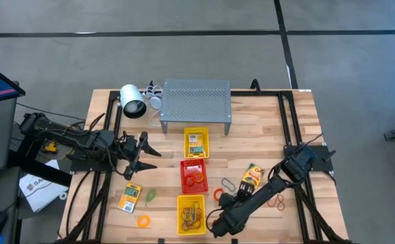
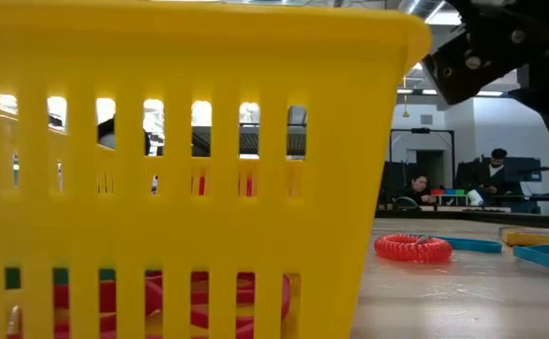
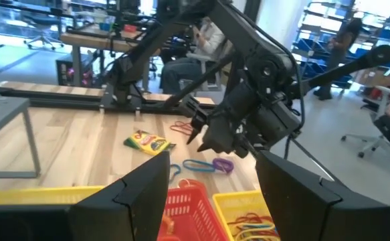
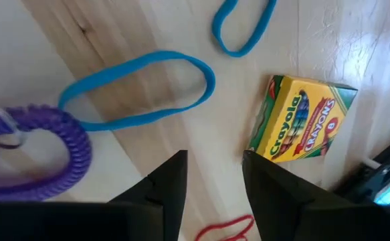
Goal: Pick & Place Office Desk Supplies
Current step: Put the crayon into the top yellow bin
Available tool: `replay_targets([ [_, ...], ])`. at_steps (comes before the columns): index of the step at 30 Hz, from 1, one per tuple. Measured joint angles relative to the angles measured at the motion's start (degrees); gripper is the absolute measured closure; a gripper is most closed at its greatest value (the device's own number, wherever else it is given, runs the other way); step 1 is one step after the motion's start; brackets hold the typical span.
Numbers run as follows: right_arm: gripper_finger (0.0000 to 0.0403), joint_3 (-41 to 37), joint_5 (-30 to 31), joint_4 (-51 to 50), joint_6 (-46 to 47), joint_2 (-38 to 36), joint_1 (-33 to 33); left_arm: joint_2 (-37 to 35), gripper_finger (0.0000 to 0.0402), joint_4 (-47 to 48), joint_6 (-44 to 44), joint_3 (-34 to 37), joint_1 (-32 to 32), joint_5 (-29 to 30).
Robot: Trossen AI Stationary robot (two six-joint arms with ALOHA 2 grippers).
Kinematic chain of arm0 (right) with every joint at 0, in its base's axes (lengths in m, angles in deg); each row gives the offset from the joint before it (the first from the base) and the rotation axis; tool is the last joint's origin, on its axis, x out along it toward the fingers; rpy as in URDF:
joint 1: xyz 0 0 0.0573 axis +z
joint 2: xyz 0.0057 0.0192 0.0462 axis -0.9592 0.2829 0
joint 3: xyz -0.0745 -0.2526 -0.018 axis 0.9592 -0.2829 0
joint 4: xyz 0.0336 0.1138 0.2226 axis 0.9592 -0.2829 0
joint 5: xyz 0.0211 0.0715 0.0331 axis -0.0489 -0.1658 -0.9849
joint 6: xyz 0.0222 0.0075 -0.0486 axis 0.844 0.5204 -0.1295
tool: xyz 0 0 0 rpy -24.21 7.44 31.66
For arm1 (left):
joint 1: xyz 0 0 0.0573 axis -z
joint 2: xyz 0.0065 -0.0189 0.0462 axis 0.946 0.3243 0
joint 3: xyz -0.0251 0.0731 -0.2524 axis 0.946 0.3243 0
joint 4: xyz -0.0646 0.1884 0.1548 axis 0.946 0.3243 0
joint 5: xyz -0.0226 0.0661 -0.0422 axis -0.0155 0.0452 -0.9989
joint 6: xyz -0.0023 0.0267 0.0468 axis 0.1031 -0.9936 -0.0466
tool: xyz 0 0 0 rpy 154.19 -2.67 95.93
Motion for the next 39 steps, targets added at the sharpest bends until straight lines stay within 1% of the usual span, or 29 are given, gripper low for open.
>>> replay_targets([
  [8,0.0265,-2.46,0.52,-0.04,-2.55,-0.04,-0.02,0.00,0.0183,-0.07,0.01,0.00,-0.77,1.71],
  [21,0.0265,-3.30,5.21,0.04,-3.09,-0.07,-0.89,0.00,0.0183,-0.07,0.01,0.00,-1.09,1.74],
  [23,0.0265,-4.23,4.79,0.06,-3.10,-0.07,-1.14,0.00,0.0183,-0.07,0.01,0.00,-1.09,1.72],
  [29,0.0265,-8.22,0.00,0.00,-2.96,-0.07,-1.84,0.00,0.0183,0.02,0.01,0.00,-1.07,1.72],
  [39,0.0270,-8.65,-0.21,0.55,-2.51,-0.07,-1.95,0.00,0.0183,0.19,-0.06,0.00,-1.07,1.72],
])
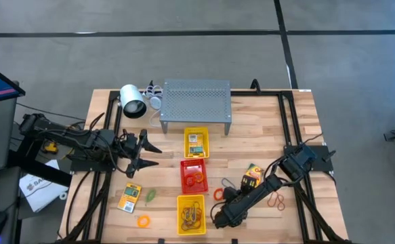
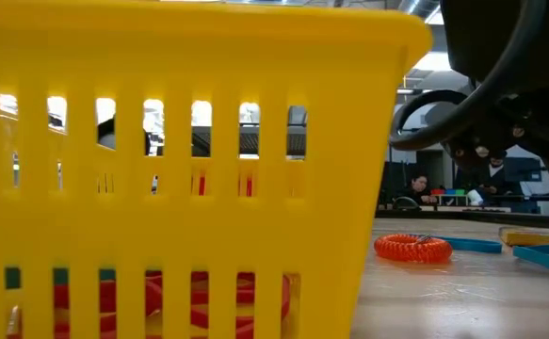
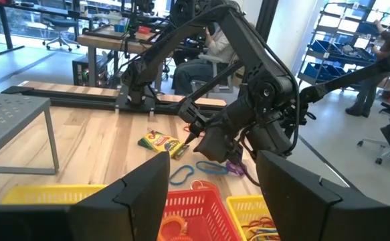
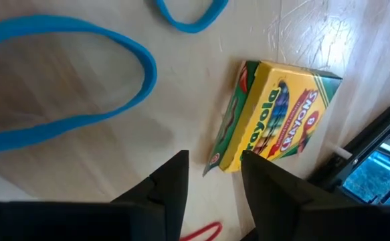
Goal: Pick & Place Office Desk Supplies
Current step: Put the crayon into the top yellow bin
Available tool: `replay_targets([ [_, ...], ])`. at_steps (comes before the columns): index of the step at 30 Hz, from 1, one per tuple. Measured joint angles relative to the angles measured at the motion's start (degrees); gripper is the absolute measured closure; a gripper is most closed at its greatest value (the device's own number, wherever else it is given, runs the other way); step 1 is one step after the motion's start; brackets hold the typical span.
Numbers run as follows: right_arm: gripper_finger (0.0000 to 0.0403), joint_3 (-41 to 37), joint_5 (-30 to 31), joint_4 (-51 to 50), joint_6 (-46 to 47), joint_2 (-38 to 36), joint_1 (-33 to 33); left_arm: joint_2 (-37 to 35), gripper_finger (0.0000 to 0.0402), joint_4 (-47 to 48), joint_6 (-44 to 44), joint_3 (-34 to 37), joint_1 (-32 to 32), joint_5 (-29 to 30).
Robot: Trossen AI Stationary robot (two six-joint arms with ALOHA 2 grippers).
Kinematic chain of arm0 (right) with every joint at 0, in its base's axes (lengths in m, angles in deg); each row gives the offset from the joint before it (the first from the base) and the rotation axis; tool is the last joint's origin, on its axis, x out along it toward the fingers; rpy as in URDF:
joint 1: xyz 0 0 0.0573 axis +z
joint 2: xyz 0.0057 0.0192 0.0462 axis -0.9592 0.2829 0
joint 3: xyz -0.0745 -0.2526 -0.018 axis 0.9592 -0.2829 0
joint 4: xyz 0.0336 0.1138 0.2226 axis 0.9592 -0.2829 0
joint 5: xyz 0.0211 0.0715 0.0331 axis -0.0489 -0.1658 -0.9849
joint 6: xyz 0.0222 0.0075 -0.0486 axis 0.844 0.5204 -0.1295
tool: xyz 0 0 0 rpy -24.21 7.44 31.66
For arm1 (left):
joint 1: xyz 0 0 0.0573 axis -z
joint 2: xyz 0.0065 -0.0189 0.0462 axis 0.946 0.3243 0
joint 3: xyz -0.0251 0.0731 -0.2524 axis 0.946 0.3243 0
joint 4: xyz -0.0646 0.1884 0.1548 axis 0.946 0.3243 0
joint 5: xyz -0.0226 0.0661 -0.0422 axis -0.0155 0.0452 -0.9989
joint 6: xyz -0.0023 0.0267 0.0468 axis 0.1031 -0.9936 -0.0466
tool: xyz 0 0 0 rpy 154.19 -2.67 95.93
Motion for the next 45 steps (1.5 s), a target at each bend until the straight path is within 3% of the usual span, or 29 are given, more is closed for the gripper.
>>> replay_targets([
  [16,0.0303,-2.29,0.00,2.05,0.02,0.00,-0.48,0.00,0.0183,0.03,-0.13,0.00,0.00,-0.02],
  [27,0.0396,-2.34,-0.03,2.01,0.03,0.00,-0.46,0.00,0.0183,0.03,-0.13,0.02,0.00,-0.02],
  [45,0.0400,1.33,2.42,-0.26,2.43,-0.48,0.00,0.02,0.0183,0.54,-0.15,0.02,0.00,-0.02],
])
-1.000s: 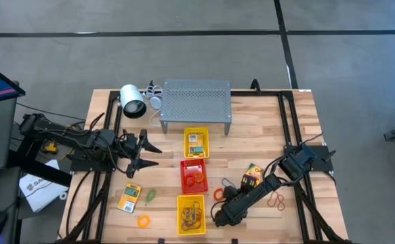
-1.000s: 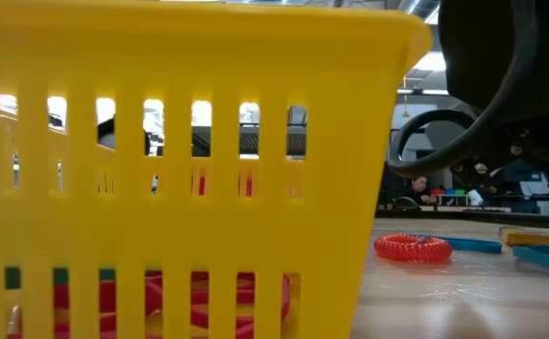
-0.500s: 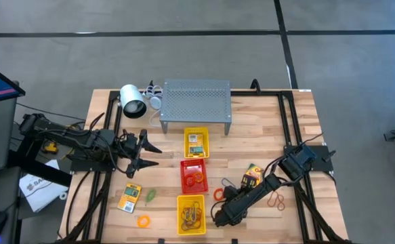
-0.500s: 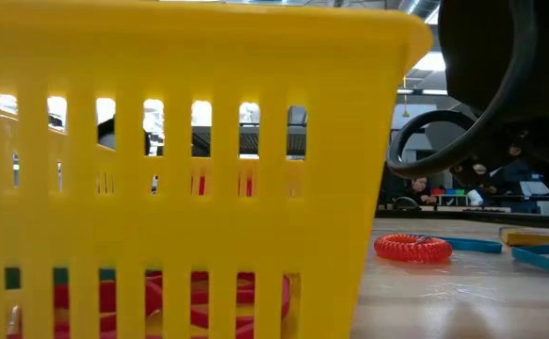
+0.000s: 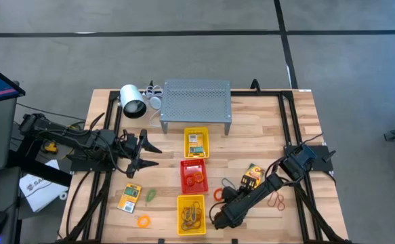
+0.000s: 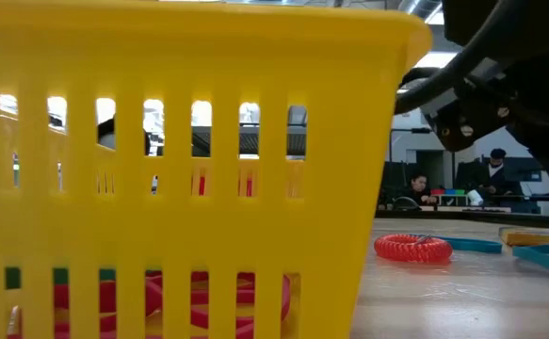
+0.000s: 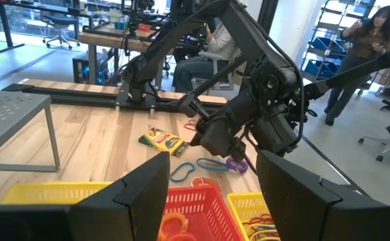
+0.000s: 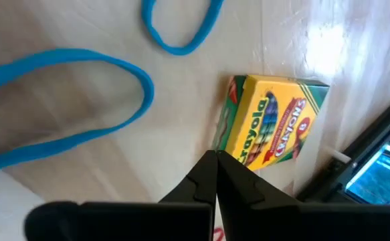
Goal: Pick & Place Office Desk Supplies
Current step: Put the crayon into the top yellow bin
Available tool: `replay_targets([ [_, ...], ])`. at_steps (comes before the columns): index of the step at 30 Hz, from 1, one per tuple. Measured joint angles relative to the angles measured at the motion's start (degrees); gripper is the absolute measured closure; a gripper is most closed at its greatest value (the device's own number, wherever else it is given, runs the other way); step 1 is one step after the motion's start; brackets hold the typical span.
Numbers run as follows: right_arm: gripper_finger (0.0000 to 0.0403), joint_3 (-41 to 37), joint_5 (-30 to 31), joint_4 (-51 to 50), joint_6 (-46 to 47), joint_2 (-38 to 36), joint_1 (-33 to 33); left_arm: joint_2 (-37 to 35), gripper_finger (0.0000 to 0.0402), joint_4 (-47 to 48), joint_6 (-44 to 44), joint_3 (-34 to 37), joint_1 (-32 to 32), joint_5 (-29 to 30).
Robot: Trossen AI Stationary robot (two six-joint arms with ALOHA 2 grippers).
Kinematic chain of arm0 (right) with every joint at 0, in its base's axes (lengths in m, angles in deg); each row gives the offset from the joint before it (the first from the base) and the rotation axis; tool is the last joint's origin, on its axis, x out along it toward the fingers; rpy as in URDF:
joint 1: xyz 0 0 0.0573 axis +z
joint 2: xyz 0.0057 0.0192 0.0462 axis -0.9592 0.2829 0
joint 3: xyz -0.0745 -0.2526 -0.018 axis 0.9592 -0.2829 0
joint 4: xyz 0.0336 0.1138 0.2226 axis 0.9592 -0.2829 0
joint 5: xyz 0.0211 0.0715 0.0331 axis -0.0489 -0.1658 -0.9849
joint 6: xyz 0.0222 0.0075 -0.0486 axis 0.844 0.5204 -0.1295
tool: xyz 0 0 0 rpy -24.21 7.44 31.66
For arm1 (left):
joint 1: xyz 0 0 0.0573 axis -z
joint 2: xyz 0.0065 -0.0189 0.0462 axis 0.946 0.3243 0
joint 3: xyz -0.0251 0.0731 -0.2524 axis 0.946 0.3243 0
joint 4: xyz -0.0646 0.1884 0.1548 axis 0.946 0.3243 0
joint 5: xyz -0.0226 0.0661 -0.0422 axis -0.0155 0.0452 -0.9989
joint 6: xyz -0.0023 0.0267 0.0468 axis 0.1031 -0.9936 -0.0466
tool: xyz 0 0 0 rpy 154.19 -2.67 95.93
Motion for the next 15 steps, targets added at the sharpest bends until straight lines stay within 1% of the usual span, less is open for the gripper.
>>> replay_targets([
  [4,0.0392,0.00,-0.86,0.05,-1.11,0.00,0.00,0.00,0.0183,-0.03,0.00,0.00,0.00,0.00],
  [7,0.0379,0.00,-2.46,0.07,-1.91,0.00,-0.03,0.00,0.0183,-0.03,0.00,0.00,0.00,0.00],
  [10,0.0353,0.00,-3.49,0.37,-2.43,0.00,-0.04,0.00,0.0183,-0.05,0.00,0.00,0.00,0.00],
  [15,0.0292,0.02,-3.76,1.50,-2.27,0.00,-0.06,0.00,0.0183,-0.05,0.00,0.00,0.00,0.00],
])
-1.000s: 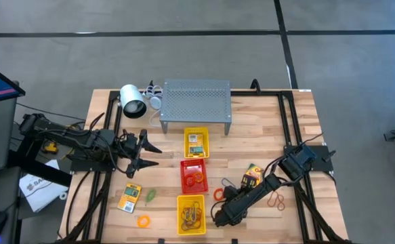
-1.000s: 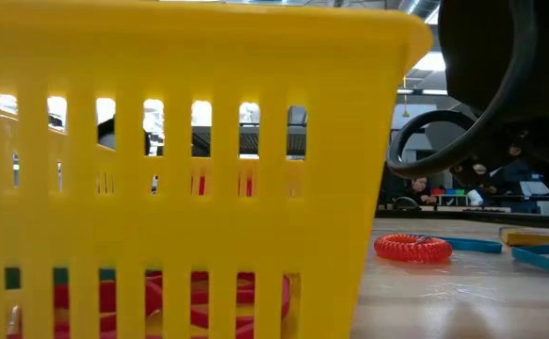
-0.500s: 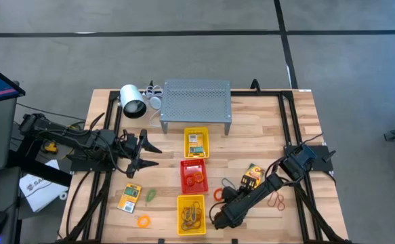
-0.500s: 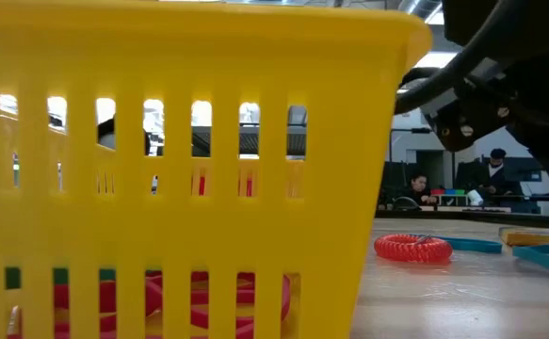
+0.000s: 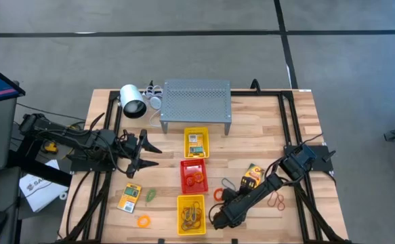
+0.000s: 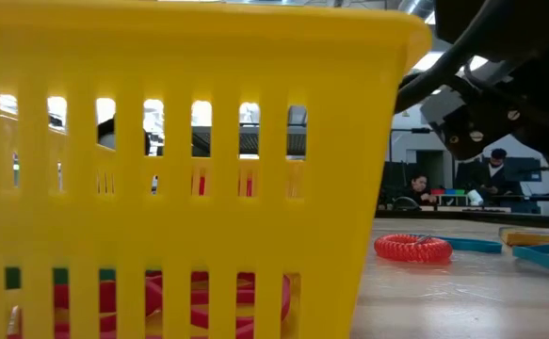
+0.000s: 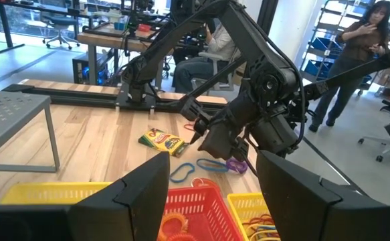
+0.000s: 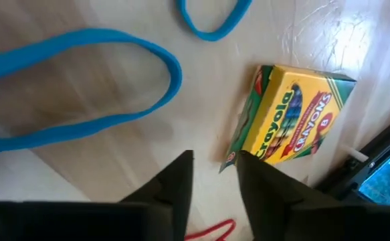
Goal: Pick & Place Office Desk Supplies
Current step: Put the crayon into the top yellow bin
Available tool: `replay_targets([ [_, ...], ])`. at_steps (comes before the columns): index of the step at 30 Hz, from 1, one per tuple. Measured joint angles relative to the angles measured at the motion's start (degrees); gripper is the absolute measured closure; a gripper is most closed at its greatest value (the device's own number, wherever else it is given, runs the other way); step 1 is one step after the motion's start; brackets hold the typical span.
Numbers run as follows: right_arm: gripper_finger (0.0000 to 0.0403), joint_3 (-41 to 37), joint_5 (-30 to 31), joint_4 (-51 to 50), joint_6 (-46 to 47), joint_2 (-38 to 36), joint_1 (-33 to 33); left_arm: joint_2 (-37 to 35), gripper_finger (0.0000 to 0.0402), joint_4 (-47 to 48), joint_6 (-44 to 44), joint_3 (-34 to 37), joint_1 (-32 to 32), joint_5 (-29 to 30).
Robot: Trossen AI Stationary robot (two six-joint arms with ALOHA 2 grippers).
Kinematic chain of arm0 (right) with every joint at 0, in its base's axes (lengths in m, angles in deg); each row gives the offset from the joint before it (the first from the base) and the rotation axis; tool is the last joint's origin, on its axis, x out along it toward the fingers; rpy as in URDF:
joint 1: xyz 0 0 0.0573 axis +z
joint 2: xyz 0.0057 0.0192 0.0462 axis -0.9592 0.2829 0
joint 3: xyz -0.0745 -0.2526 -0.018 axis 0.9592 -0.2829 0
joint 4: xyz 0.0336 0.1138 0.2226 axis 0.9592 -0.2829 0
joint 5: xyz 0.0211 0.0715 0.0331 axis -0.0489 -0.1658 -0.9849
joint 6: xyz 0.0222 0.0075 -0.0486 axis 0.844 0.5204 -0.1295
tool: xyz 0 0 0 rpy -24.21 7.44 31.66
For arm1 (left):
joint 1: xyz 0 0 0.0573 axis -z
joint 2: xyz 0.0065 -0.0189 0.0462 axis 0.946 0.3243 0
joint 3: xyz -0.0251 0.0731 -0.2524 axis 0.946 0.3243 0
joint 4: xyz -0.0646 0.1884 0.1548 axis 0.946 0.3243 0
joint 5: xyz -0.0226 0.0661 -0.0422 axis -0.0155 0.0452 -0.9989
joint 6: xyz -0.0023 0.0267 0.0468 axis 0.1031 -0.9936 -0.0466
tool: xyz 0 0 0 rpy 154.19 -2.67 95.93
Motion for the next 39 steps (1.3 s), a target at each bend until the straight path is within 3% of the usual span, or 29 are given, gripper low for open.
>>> replay_targets([
  [5,0.0241,0.00,0.31,-0.41,1.22,0.00,-0.14,0.00,0.0183,0.00,0.00,0.00,0.00,0.02],
  [10,0.0220,0.00,3.08,-0.50,1.84,0.00,-0.36,0.00,0.0183,-0.02,0.00,0.00,0.00,0.00],
  [24,0.0252,-2.10,4.12,0.13,0.30,-0.03,-1.92,0.00,0.0183,0.39,0.00,0.00,0.00,0.01],
  [39,0.0260,-6.73,2.81,1.93,-0.07,-0.39,-2.24,0.00,0.0183,1.27,0.00,0.00,0.00,0.02],
])
